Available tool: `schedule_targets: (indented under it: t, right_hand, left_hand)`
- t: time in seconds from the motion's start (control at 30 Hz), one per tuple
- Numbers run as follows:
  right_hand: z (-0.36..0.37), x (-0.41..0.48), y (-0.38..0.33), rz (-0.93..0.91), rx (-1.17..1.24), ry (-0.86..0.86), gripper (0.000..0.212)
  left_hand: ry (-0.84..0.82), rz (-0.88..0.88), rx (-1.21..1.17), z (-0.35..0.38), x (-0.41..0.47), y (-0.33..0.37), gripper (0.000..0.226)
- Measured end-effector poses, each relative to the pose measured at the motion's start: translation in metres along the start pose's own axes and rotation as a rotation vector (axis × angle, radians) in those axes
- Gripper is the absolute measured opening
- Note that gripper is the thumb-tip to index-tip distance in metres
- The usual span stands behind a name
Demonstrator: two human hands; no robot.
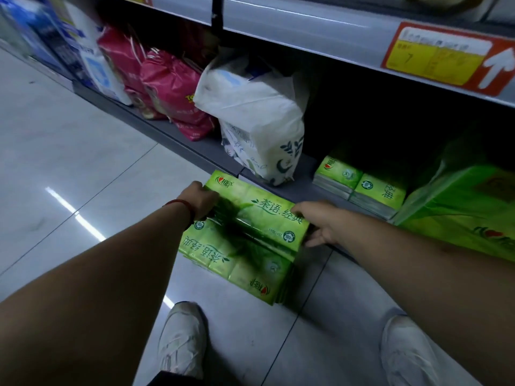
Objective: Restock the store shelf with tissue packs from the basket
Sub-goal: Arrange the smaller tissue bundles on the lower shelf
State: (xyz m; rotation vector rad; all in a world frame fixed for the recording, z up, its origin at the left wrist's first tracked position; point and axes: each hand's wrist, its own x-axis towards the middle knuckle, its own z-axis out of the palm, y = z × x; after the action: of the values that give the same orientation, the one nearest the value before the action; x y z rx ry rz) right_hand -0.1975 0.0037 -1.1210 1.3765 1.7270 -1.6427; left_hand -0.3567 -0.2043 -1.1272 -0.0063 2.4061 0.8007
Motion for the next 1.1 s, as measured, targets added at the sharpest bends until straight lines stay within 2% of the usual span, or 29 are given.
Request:
schedule_targets:
  t: [0.03,0.13,0.23,0.27,0.43,0.53,0.57,0.67,0.73,0.87,1.0,1.1]
  right_hand:
    - [0.002,-0.001,-0.001,-0.009,0.034,0.02,0.017]
    - [0.006,-0.011,-0.009,-0.042,0.113,0.065,0.019]
    - [0.0,-0.028,-0.021,-0.153,0.147,0.103,0.055]
    - [-0.003,-0.038,-0.027,-0.194,0.155,0.128,0.056]
    - [0.001,-0.125,-0.06,-0.401,0.203,0.169,0.049]
    - [0.007,-0.198,-0.068,-0.61,0.206,0.263,0.036]
    - [0.008,-0.218,-0.07,-0.663,0.239,0.252,0.041]
    - [0.006,-0.264,-0.063,-0.805,0.402,0.174,0.077]
    - [0.008,-0.286,-0.055,-0.912,0.5,0.122,0.077]
    - [0.014,-0.309,-0.03,-0.931,0.571,0.017,0.078]
    - [0.009,-0.306,-0.014,-0.869,0.633,-0.1,0.109]
    - [0.004,-0.312,-0.011,-0.884,0.632,-0.179,0.103]
  left_hand:
    - [-0.015,-0.008,-0.047,-0.002,-0.001,0.0,0.04]
    - [-0.059,-0.046,-0.13,-0.016,-0.009,0.0,0.036]
    - [-0.06,-0.065,-0.246,-0.037,-0.027,0.006,0.034]
    - [-0.043,-0.061,-0.293,-0.047,-0.038,0.01,0.033]
    - [0.202,0.118,-0.379,-0.101,-0.115,0.028,0.055]
    - [0.309,0.269,-0.646,-0.128,-0.184,0.035,0.029]
    - [0.331,0.301,-0.74,-0.135,-0.204,0.034,0.024]
    - [0.343,0.394,-1.051,-0.152,-0.264,0.025,0.023]
    - [0.32,0.42,-1.22,-0.157,-0.293,0.014,0.032]
    - [0.248,0.376,-1.401,-0.152,-0.327,-0.015,0.044]
    - [0.173,0.403,-1.498,-0.163,-0.337,-0.034,0.057]
    - [0.078,0.41,-1.557,-0.165,-0.337,-0.038,0.049]
